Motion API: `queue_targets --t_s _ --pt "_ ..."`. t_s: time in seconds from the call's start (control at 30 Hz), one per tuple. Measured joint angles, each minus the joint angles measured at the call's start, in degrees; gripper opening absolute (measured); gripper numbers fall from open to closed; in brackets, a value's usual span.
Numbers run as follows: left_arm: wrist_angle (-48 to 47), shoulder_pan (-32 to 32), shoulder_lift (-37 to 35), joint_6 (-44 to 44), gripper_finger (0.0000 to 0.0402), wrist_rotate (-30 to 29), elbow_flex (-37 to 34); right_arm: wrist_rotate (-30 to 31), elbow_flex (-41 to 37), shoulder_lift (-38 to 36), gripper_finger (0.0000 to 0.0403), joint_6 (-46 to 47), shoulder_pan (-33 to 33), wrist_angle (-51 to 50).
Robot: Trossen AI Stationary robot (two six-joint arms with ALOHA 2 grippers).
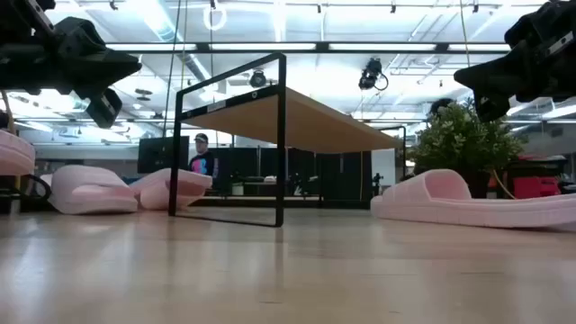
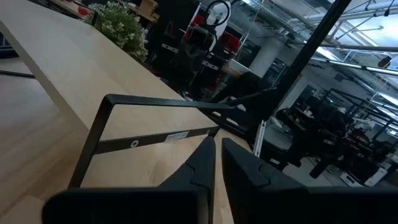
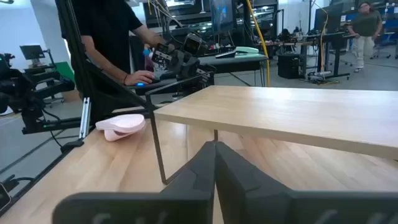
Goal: Pick and place slides into the shelf
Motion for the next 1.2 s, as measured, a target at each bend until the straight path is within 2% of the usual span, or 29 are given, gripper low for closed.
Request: queue_targets --t_s 0.53,0.93,1.2 --pt "0.00 0.00 0.01 0.00 0.0025 0.00 0.01 -0.01 -0.01 0.01 0.0016 0.00 0.01 0.00" --pt "0.00 0.00 0.00 0.00 0.0039 0.00 0.02 0.00 0.00 0.02 0.0016 -0.02 0.02 0.00" --pt "0.00 0.01 0.01 0.00 0.0027 0.00 0.01 -0.01 -0.01 0.01 0.0016 0.00 0.00 0.00"
